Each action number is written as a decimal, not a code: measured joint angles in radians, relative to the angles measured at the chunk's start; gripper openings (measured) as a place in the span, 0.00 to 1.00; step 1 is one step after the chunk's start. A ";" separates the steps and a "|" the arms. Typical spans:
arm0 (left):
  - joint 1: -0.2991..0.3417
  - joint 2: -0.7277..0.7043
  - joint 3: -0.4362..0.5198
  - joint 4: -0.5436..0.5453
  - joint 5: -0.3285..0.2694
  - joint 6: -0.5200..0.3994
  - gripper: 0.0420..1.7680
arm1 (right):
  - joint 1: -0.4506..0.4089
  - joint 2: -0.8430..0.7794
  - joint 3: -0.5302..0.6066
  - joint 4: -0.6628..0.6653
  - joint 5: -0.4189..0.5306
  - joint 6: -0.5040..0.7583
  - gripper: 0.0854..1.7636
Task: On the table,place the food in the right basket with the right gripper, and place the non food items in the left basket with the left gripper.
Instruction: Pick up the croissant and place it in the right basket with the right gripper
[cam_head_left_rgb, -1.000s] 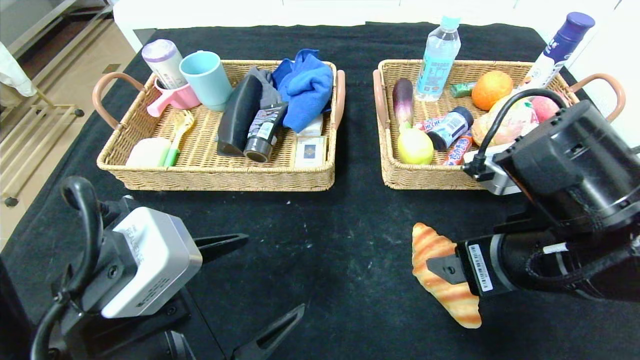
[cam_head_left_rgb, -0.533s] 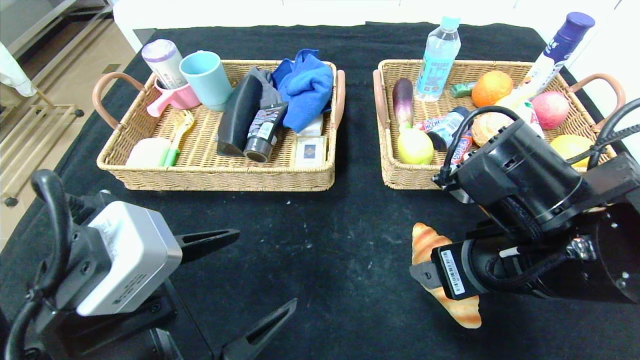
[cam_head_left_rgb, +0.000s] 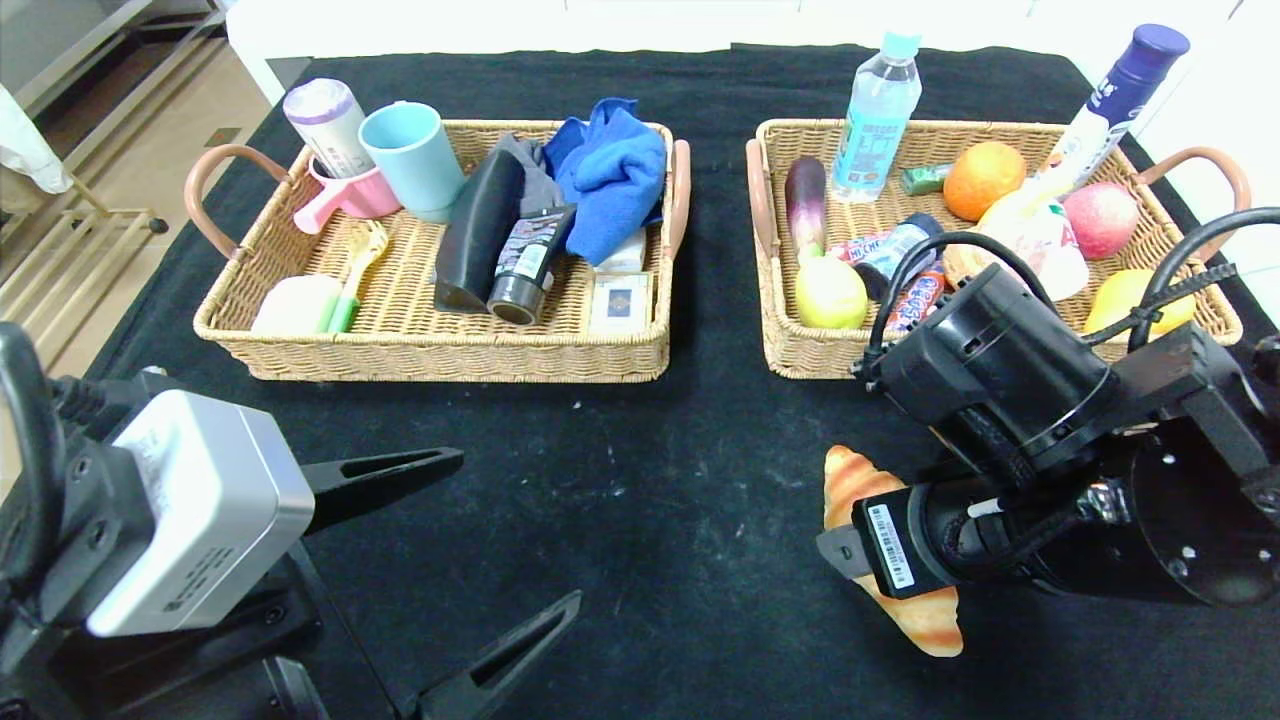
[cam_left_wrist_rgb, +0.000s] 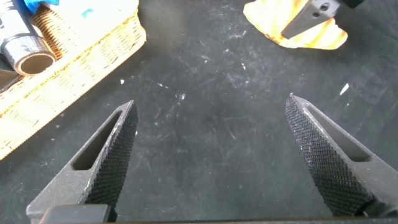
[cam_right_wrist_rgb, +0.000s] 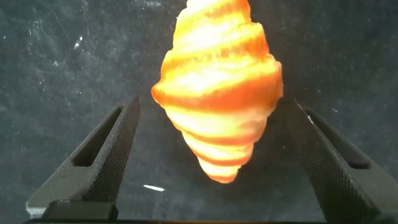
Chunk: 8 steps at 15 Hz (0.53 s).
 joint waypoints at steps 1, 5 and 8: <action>-0.001 -0.002 0.001 0.000 0.000 0.000 0.97 | 0.000 0.003 0.000 0.000 -0.001 0.001 0.97; -0.001 -0.003 0.001 0.003 0.000 0.000 0.97 | -0.003 0.024 0.000 -0.002 -0.002 0.021 0.97; -0.001 -0.002 0.002 0.002 0.000 0.000 0.97 | -0.004 0.033 0.000 -0.004 -0.002 0.021 0.97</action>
